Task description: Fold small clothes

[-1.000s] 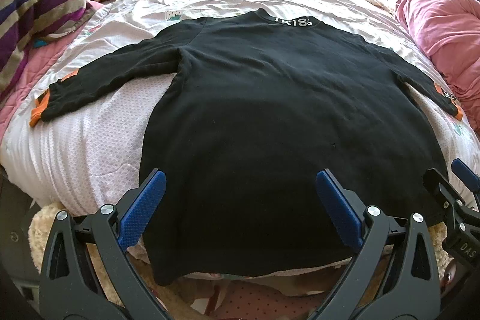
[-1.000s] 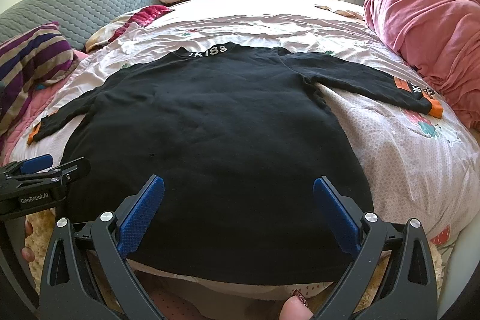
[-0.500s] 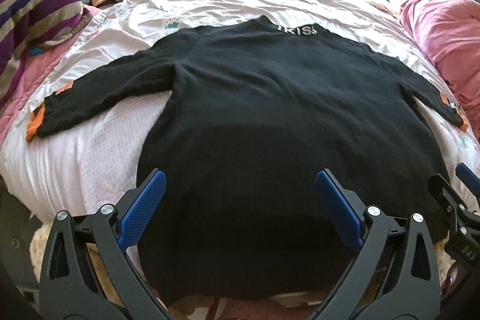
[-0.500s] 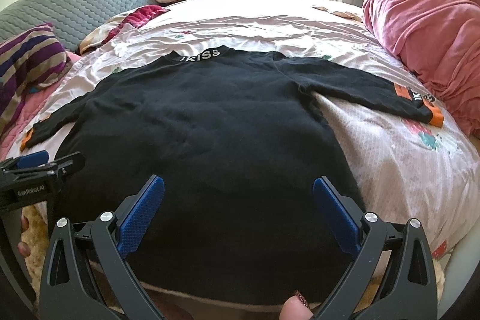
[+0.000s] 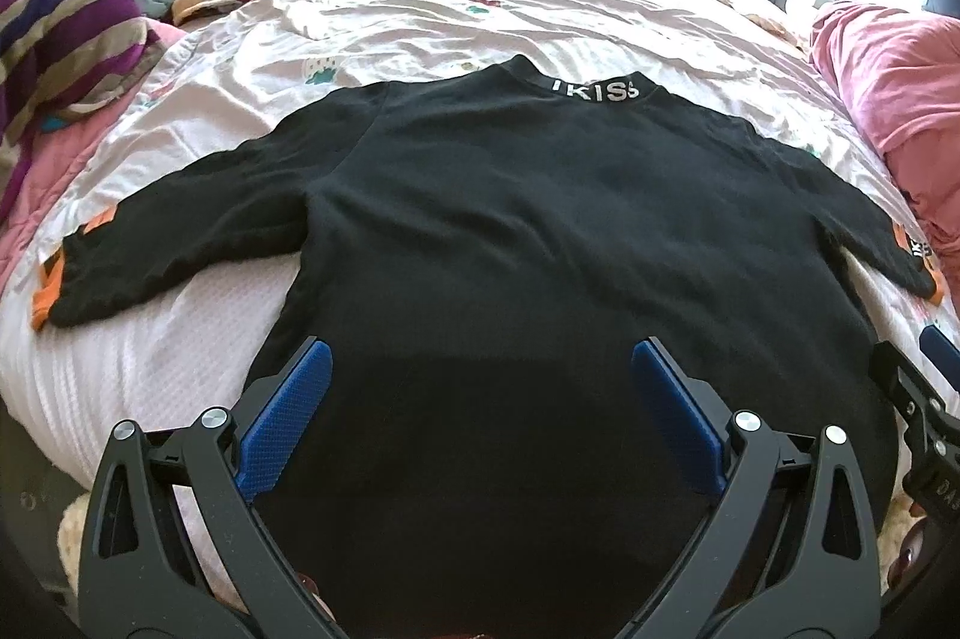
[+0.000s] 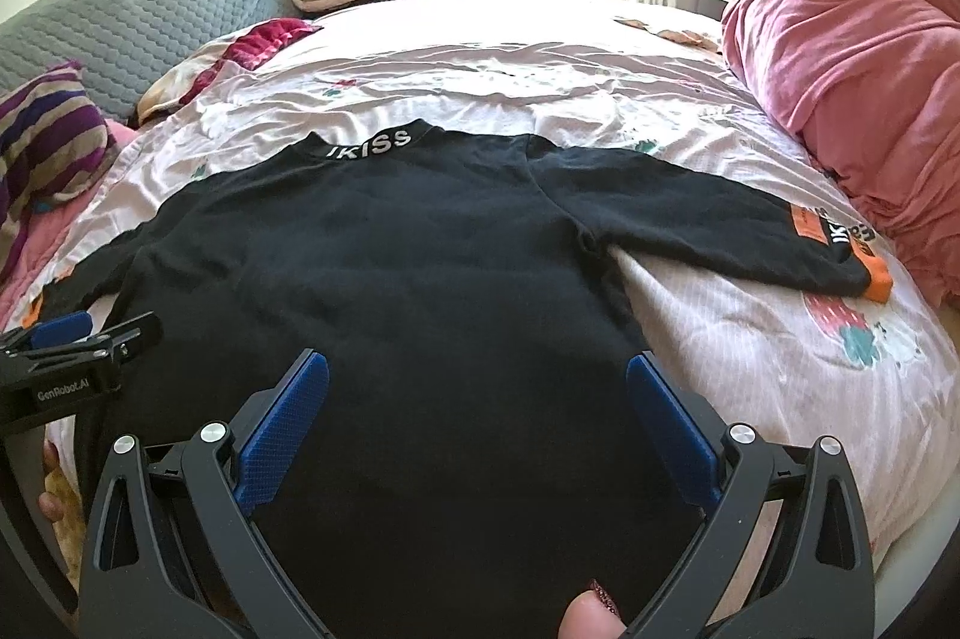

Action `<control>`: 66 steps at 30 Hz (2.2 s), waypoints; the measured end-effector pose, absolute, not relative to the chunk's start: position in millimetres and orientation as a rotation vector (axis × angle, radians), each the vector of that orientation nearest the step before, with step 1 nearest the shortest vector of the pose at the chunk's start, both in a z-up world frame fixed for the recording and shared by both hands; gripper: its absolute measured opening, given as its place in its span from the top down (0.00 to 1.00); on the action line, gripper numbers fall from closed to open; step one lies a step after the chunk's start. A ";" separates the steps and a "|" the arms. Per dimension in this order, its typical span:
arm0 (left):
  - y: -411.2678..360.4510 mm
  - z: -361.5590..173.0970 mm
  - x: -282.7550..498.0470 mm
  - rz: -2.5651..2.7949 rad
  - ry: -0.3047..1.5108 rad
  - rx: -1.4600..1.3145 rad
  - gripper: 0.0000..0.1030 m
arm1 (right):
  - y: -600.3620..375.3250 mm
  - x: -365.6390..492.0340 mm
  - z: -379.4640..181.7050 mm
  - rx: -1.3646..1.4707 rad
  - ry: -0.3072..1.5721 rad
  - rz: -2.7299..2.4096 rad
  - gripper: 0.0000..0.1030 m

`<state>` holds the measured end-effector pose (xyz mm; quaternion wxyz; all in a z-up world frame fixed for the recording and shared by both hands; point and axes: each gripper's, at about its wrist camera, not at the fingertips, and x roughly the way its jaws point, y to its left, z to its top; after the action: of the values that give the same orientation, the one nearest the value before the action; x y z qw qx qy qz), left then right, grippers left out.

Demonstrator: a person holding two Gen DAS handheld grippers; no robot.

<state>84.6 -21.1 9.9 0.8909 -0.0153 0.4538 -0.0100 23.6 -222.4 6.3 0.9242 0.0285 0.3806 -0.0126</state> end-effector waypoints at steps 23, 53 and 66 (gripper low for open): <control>-35.9 13.8 157.9 -0.008 0.967 -0.053 0.09 | -253.8 99.6 24.5 0.090 0.747 -0.065 0.04; -88.9 -20.7 234.4 -0.079 1.035 -0.070 0.09 | -462.7 91.0 -36.3 0.463 0.786 -0.536 0.04; -93.9 -31.0 249.6 -0.062 1.083 -0.066 0.09 | -522.1 83.8 -61.9 0.629 0.774 -0.577 0.04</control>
<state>249.6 -93.9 -31.0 0.8559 -0.0314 0.5153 -0.0294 83.8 -522.1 -61.9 0.8387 0.2973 0.3659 -0.2726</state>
